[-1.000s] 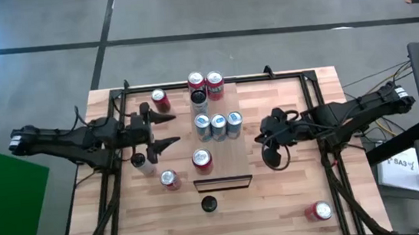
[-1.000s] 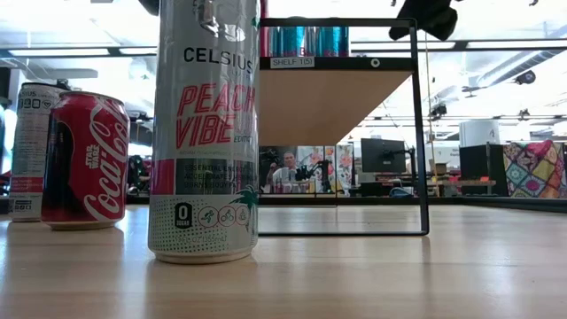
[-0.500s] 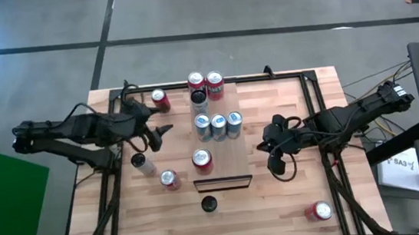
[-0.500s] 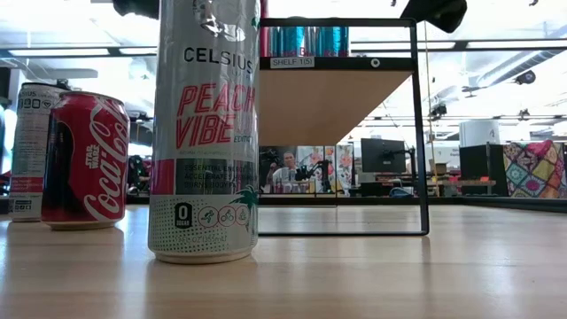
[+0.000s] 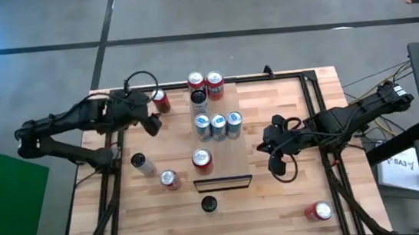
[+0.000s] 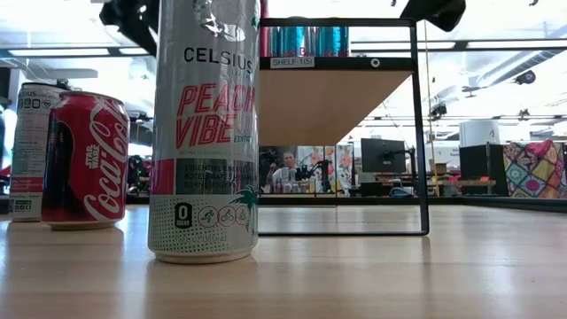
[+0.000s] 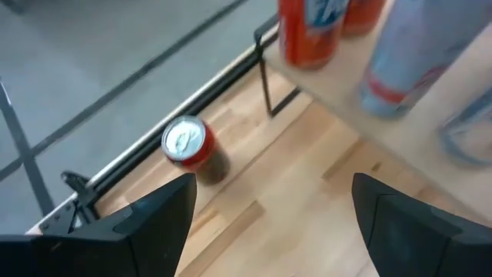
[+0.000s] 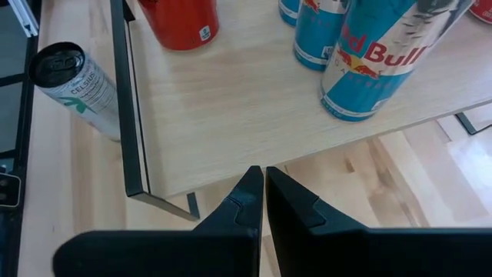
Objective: Place canned beverage on shelf
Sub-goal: Put the red black soda can on the shelf
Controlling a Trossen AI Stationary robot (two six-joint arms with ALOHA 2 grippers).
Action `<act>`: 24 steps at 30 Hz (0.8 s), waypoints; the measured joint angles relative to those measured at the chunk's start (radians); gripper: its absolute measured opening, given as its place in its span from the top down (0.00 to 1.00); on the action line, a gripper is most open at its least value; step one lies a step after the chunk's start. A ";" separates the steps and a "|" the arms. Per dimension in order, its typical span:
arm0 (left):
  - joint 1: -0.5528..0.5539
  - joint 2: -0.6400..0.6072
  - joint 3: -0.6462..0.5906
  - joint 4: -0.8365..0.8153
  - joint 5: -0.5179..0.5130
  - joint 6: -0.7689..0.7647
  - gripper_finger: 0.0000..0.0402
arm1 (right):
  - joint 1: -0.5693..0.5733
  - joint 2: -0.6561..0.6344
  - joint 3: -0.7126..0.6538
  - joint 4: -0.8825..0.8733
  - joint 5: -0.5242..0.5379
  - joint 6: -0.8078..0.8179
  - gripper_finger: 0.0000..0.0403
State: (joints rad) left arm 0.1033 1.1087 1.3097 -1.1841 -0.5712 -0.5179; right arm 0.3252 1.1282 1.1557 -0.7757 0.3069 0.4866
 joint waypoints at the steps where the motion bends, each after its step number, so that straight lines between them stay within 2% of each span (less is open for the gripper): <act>1: 0.026 0.000 -0.008 -0.002 0.023 0.017 0.22 | 0.000 0.000 0.000 0.001 0.000 0.000 0.98; 13: 0.295 0.026 -0.028 0.058 0.132 0.195 0.22 | 0.000 0.000 0.000 0.009 0.008 -0.017 0.98; 19: 0.450 0.114 -0.029 0.138 0.220 0.328 0.22 | 0.000 0.000 0.000 0.029 0.008 -0.019 0.98; 24: 0.555 0.213 -0.029 0.192 0.250 0.403 0.22 | 0.000 0.000 0.000 0.031 0.008 -0.019 0.98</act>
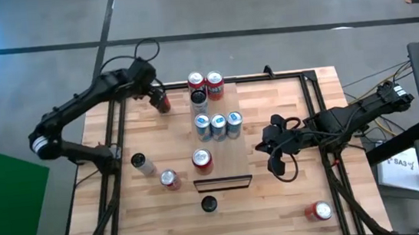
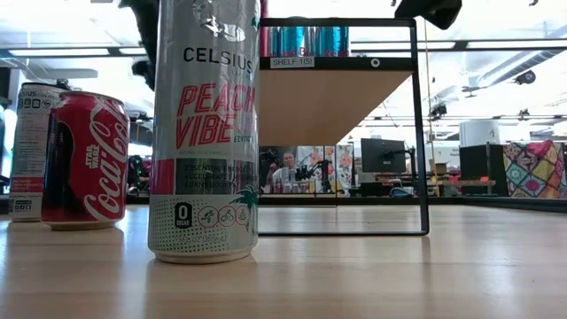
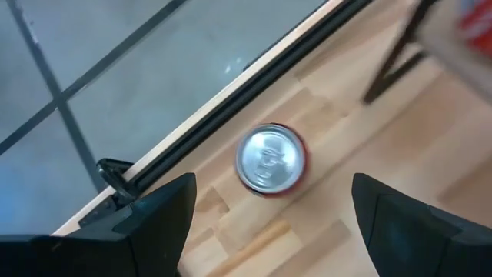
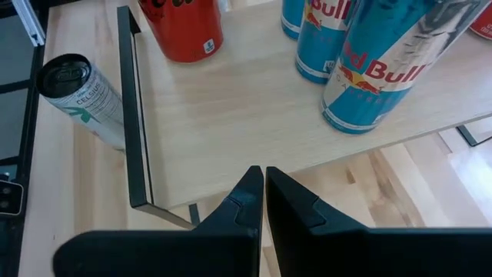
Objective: Place canned beverage on shelf
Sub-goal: Put the red black soda can on the shelf
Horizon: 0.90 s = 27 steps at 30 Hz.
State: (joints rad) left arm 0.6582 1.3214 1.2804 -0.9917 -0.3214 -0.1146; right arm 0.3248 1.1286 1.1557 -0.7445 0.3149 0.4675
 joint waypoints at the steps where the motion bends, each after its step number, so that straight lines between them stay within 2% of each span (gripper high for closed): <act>1: 0.014 0.018 0.000 0.007 0.000 0.006 0.22 | 0.000 0.000 0.000 0.001 0.000 0.000 0.98; 6: 0.056 0.088 0.000 0.033 0.000 0.027 0.22 | -0.002 0.000 0.000 0.003 0.000 0.003 0.98; 14: 0.056 0.160 0.000 0.034 0.000 0.044 0.22 | -0.002 0.000 0.000 0.031 0.000 0.003 0.98; 27: 0.056 0.172 -0.012 0.067 0.027 0.054 0.22 | -0.002 0.000 0.000 0.031 0.000 0.002 0.98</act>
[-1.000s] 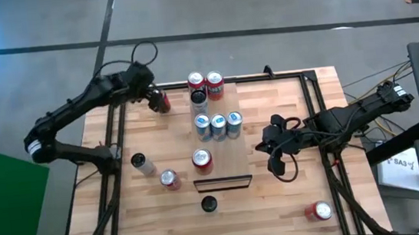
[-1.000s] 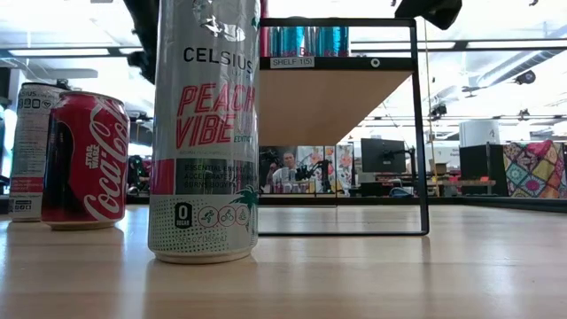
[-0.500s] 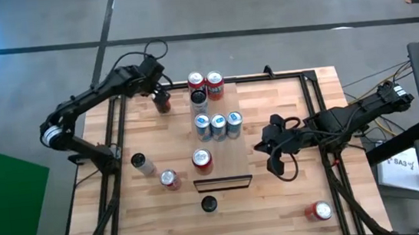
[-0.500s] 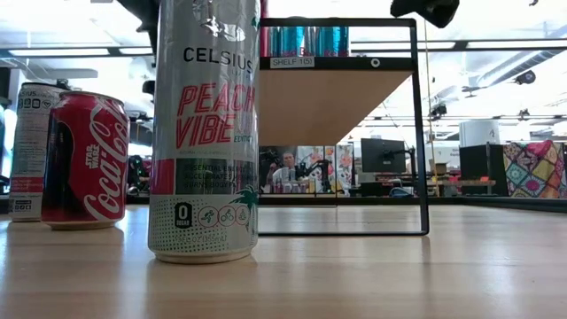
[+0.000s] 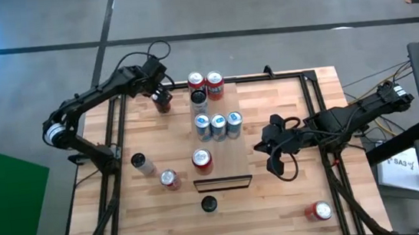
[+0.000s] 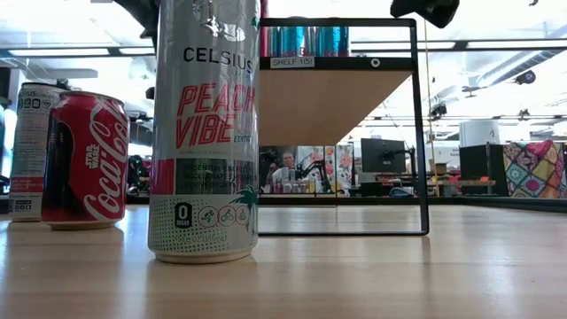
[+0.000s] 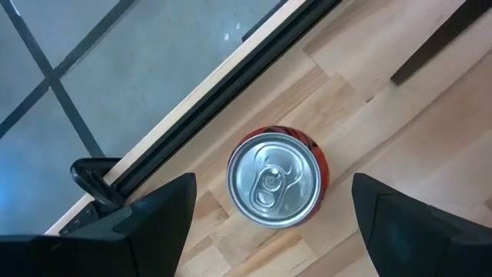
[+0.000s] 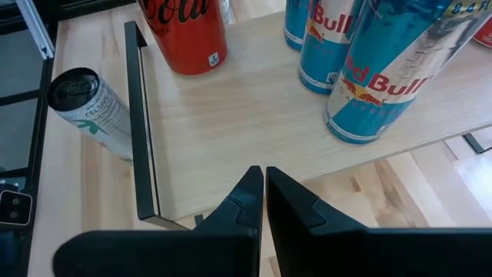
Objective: Place canned beverage on shelf
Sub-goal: Put the red black soda can on the shelf
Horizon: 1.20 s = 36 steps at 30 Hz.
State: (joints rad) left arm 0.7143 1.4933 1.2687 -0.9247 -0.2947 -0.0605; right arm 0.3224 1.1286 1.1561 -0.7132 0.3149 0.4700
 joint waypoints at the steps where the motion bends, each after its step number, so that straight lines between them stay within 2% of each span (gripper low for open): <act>1: 0.000 0.000 -0.008 0.009 0.003 0.000 0.22 | 0.000 0.000 0.000 0.000 0.000 0.000 0.98; 7: 0.001 0.000 -0.089 0.058 0.019 -0.001 0.22 | 0.000 0.000 0.000 0.000 0.000 -0.001 0.98; 14: 0.001 0.000 -0.159 0.202 0.018 0.000 0.22 | 0.000 0.000 0.000 0.024 0.000 0.000 0.98; 36: -0.004 -0.009 -0.153 0.205 0.017 -0.002 0.22 | 0.000 0.000 0.000 0.042 0.000 0.000 0.98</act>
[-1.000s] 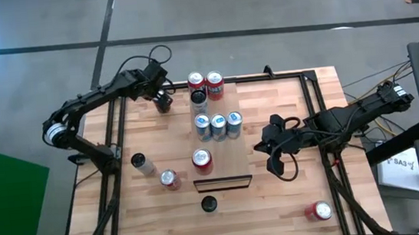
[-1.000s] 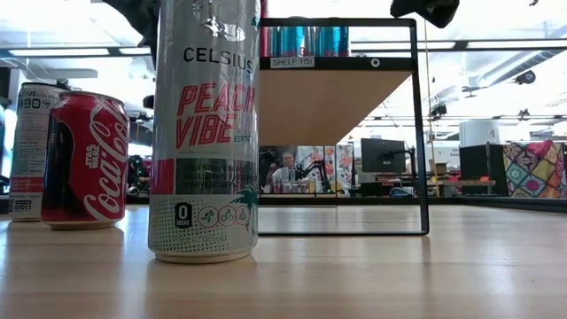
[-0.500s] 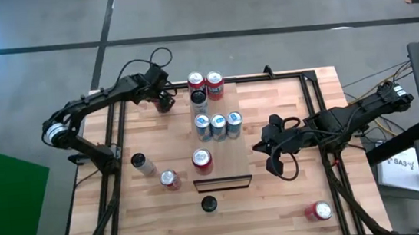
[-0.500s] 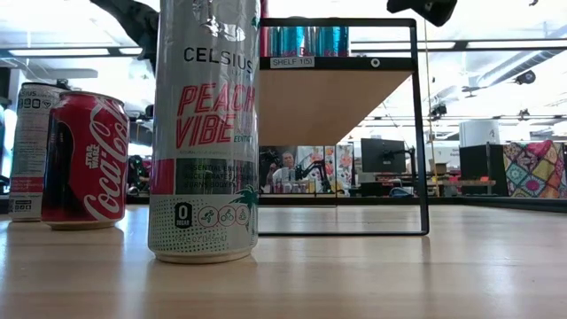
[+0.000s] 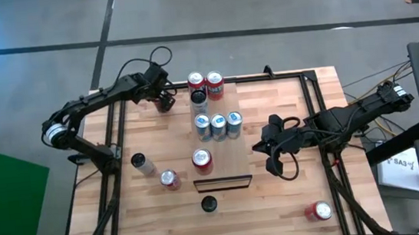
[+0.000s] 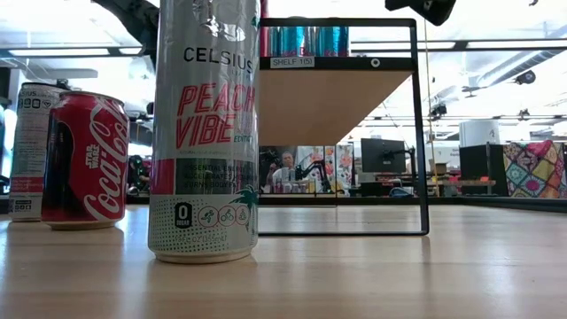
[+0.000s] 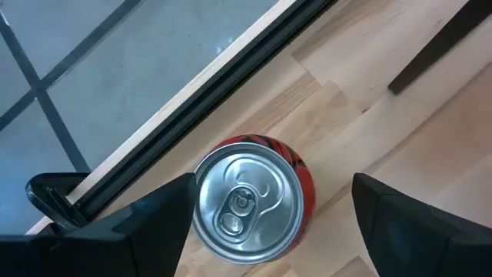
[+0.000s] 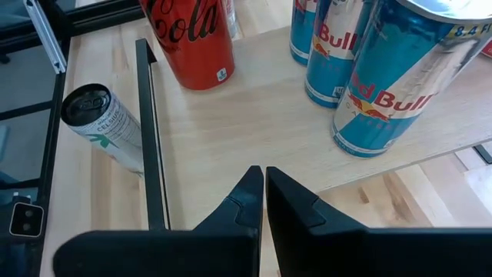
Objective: Place canned beverage on shelf
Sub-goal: Put the red black soda can on the shelf
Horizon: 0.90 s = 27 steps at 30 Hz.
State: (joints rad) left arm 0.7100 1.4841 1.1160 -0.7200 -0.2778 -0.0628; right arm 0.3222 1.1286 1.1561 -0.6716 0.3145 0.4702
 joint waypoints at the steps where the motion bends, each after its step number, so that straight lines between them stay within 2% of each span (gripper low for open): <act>1: 0.000 0.000 0.000 0.000 -0.001 0.001 0.22 | 0.000 0.000 0.000 0.000 0.000 0.000 0.98; 5: 0.002 0.000 0.000 0.000 -0.082 -0.003 0.22 | 0.000 0.000 0.000 0.000 0.000 -0.001 0.98; 11: 0.001 0.000 0.000 0.001 -0.010 0.001 0.22 | 0.000 0.000 0.000 0.000 0.000 -0.002 0.98; 15: 0.003 0.000 -0.005 0.001 -0.051 -0.005 0.22 | 0.000 0.000 0.000 0.000 0.000 -0.002 0.98; 27: 0.005 0.001 -0.065 0.057 -0.052 -0.018 0.22 | 0.000 0.000 0.000 0.002 0.000 -0.002 0.98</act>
State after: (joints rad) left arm 0.7155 1.4853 1.0506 -0.6635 -0.3294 -0.0811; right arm 0.3222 1.1286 1.1561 -0.6694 0.3149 0.4679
